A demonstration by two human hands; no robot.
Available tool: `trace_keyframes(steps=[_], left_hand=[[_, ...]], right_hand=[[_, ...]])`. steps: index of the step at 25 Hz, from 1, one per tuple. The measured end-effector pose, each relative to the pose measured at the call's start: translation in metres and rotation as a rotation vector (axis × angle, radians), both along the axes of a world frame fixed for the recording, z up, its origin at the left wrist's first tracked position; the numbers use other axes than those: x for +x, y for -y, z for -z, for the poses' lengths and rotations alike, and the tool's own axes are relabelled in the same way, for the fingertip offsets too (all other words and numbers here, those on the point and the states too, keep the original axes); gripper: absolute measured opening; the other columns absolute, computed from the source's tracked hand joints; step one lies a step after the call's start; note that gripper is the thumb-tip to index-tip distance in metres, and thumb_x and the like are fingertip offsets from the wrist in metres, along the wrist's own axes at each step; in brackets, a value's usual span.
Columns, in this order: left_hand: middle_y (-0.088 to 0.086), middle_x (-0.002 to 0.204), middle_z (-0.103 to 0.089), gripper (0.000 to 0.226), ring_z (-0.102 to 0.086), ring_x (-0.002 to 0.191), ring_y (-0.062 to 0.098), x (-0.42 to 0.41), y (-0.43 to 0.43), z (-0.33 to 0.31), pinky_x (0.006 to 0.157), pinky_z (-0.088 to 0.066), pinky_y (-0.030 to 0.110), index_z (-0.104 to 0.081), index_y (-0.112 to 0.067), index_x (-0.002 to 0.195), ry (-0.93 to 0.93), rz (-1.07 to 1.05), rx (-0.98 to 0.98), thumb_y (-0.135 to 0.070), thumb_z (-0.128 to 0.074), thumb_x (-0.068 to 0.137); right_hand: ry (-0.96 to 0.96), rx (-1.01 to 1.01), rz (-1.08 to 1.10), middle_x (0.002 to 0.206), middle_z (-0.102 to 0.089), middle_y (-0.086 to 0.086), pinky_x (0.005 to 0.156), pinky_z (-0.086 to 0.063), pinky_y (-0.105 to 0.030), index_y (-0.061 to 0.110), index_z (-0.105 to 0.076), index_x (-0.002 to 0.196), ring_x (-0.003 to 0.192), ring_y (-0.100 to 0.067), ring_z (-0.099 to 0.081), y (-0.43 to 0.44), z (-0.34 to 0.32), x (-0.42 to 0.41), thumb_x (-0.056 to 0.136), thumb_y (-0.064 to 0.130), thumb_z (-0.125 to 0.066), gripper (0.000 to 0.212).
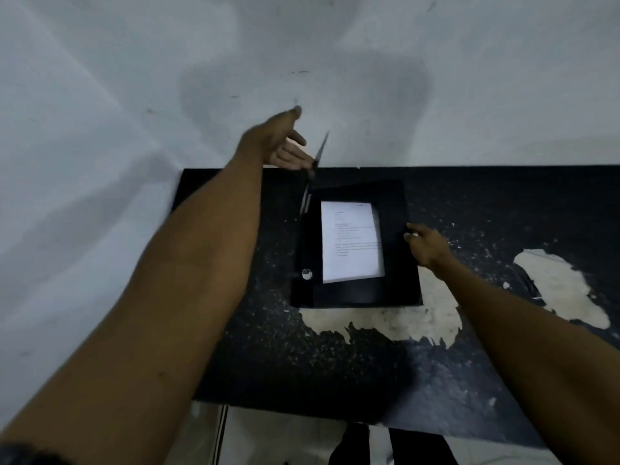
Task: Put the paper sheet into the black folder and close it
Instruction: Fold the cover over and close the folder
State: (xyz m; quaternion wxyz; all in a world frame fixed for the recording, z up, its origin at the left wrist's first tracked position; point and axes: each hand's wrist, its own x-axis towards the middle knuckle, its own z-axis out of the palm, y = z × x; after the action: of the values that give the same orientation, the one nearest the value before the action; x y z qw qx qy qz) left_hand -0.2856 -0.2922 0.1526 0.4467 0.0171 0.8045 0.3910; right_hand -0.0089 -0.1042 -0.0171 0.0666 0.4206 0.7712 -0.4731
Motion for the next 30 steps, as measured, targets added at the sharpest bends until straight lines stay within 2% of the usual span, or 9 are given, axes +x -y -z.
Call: trace_keyframes(steps=[3, 6, 8, 9, 11, 13, 16, 20, 30], left_hand=[[0.016, 0.126, -0.069, 0.053, -0.069, 0.099, 0.027, 0.060, -0.014, 0.063, 0.078, -0.055, 0.033, -0.059, -0.008, 0.130, -0.050, -0.011, 0.046, -0.046, -0.045, 0.097], [0.012, 0.135, -0.064, 0.040, -0.063, 0.119, 0.027, 0.122, -0.002, 0.123, 0.091, -0.052, 0.033, -0.066, -0.014, 0.128, -0.367, 0.245, -0.120, -0.022, -0.055, 0.090], [0.011, 0.161, -0.035, 0.058, -0.039, 0.145, 0.028, 0.159, 0.016, 0.155, 0.113, -0.041, 0.041, -0.044, -0.018, 0.150, -0.541, 0.472, -0.233, -0.019, -0.053, 0.093], [0.009, 0.167, -0.017, 0.064, -0.024, 0.152, 0.028, 0.172, 0.024, 0.167, 0.119, -0.033, 0.044, -0.030, -0.019, 0.157, -0.582, 0.489, -0.260, -0.022, -0.050, 0.096], [0.006, 0.170, 0.004, 0.067, -0.005, 0.157, 0.025, 0.188, 0.032, 0.184, 0.124, -0.026, 0.044, -0.015, -0.020, 0.161, -0.601, 0.471, -0.276, -0.027, -0.045, 0.101], [0.007, 0.169, 0.013, 0.068, 0.006, 0.158, 0.025, 0.193, 0.033, 0.193, 0.126, -0.020, 0.042, -0.007, -0.019, 0.161, -0.607, 0.509, -0.319, -0.030, -0.039, 0.103], [0.012, 0.168, 0.014, 0.068, 0.009, 0.157, 0.027, 0.192, 0.031, 0.200, 0.127, -0.012, 0.043, -0.004, -0.017, 0.161, -0.645, 0.557, -0.381, -0.032, -0.035, 0.103], [0.011, 0.168, 0.016, 0.068, 0.011, 0.157, 0.026, 0.190, 0.032, 0.202, 0.128, -0.008, 0.042, -0.004, -0.018, 0.161, -0.631, 0.550, -0.378, -0.031, -0.037, 0.103], [0.001, 0.168, 0.018, 0.072, 0.011, 0.157, 0.020, 0.162, 0.034, 0.203, 0.126, -0.016, 0.044, -0.012, -0.025, 0.161, -0.558, 0.587, -0.258, -0.021, -0.051, 0.100]], right_hand=[[-0.079, -0.115, 0.097, 0.134, -0.060, -0.014, 0.105, -0.045, -0.052, 0.020, -0.060, 0.129, 0.122, -0.034, -0.056, -0.004, -0.009, -0.001, 0.094, 0.033, -0.047, 0.039], [-0.116, 0.007, 0.079, 0.128, -0.063, -0.018, 0.103, -0.047, -0.050, 0.016, -0.060, 0.127, 0.118, -0.039, -0.058, 0.001, -0.014, -0.001, 0.097, 0.031, -0.040, 0.039], [-0.117, 0.259, -0.018, 0.129, -0.062, -0.020, 0.101, -0.047, -0.044, 0.012, -0.056, 0.131, 0.117, -0.039, -0.058, 0.009, -0.012, 0.007, 0.099, 0.022, -0.038, 0.038], [-0.127, 0.376, -0.083, 0.136, -0.057, -0.019, 0.104, -0.044, -0.043, 0.010, -0.051, 0.136, 0.123, -0.037, -0.055, 0.014, -0.009, 0.013, 0.099, 0.020, -0.038, 0.040], [-0.106, 0.535, -0.258, 0.153, -0.039, -0.013, 0.111, -0.039, -0.043, 0.010, -0.040, 0.145, 0.136, -0.032, -0.043, 0.021, 0.000, 0.023, 0.099, 0.019, -0.038, 0.047], [0.035, 0.553, -0.446, 0.161, -0.024, -0.010, 0.115, -0.035, -0.044, 0.007, -0.033, 0.148, 0.143, -0.029, -0.034, 0.029, 0.012, 0.029, 0.098, 0.019, -0.037, 0.052], [0.209, 0.529, -0.544, 0.164, -0.009, -0.009, 0.121, -0.025, -0.045, 0.004, -0.020, 0.152, 0.151, -0.026, -0.013, 0.042, 0.024, 0.032, 0.094, 0.020, -0.039, 0.063], [0.225, 0.432, -0.491, 0.165, 0.001, -0.009, 0.124, -0.012, -0.038, 0.004, -0.012, 0.154, 0.152, -0.022, -0.001, 0.050, 0.023, 0.027, 0.095, 0.021, -0.036, 0.065], [0.190, 0.402, -0.405, 0.165, 0.000, -0.008, 0.125, -0.013, -0.037, 0.005, -0.009, 0.154, 0.152, -0.020, 0.000, 0.060, 0.022, 0.035, 0.094, 0.024, -0.038, 0.069]])
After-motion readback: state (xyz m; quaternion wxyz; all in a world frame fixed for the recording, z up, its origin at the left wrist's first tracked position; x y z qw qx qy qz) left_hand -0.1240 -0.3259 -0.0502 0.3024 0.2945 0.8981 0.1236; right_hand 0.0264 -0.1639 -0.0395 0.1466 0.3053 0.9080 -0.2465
